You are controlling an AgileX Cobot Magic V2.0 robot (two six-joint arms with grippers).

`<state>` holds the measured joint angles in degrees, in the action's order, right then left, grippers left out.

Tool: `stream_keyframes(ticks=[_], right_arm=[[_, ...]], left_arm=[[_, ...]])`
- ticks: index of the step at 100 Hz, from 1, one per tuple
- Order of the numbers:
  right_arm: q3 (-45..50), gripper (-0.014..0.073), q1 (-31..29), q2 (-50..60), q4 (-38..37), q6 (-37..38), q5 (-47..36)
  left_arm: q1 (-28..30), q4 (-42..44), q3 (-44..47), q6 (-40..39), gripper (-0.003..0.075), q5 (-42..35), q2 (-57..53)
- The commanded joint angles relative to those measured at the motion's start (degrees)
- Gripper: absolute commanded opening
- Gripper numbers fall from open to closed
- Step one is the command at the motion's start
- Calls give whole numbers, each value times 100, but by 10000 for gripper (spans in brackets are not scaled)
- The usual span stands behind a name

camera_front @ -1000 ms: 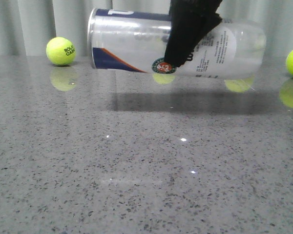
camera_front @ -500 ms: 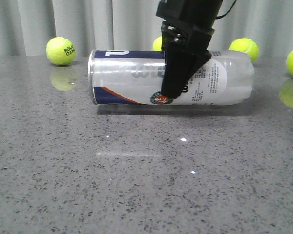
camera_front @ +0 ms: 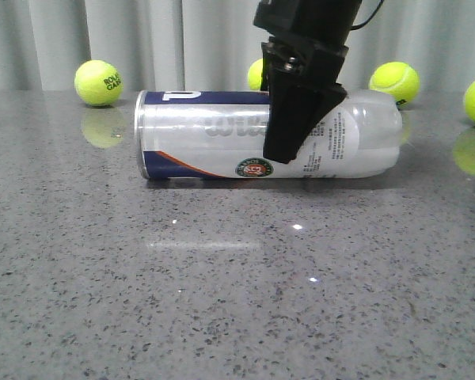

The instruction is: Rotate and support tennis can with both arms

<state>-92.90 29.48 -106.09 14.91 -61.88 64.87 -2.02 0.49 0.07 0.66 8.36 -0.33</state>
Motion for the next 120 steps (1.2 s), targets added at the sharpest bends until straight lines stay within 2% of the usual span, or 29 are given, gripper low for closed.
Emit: stream_keyframes(ticks=[1,16,37,44,49,56,68,73,81,95,105,120], right_arm=[[-210,643,-10,296,32,-68,-100],[-410,643,-10,372,32,-68,97],[-1070,641,-10,567,4,-63,1028],[-1213,608,-10,637,-16,-57,1167],[-1260,542,-10,694,-22,-6,1167],[-1271,389,-10,795,-22,180,1167],[-1271,32,-10,939,-22,740,1167],[-1271,-78,-10,1022,-17,878,1167],[-1271,-65,-10,1133,-17,1188,1167],[-1248,-65,-211,1375,-16,3146,999],[-1007,-65,-405,1705,-16,4609,507],[-130,-66,-484,2524,-21,5480,-508]], left_arm=[[-1,0,258,-66,-19,-461,-189],[-1,0,258,-66,-19,-461,-189],[-1,0,258,-66,-19,-461,-189],[-1,0,258,-66,-19,-461,-189],[-1,0,258,-66,-19,-461,-189],[-1,0,258,-66,-19,-461,-189],[-1,55,258,-32,-19,-449,-189],[-1,211,258,-32,-19,-447,-189],[-1,222,258,-32,-19,-447,-189],[-1,300,258,-32,-19,-447,-189],[-1,345,258,-32,-19,-447,-189],[-1,345,258,-32,-19,-447,-189]])
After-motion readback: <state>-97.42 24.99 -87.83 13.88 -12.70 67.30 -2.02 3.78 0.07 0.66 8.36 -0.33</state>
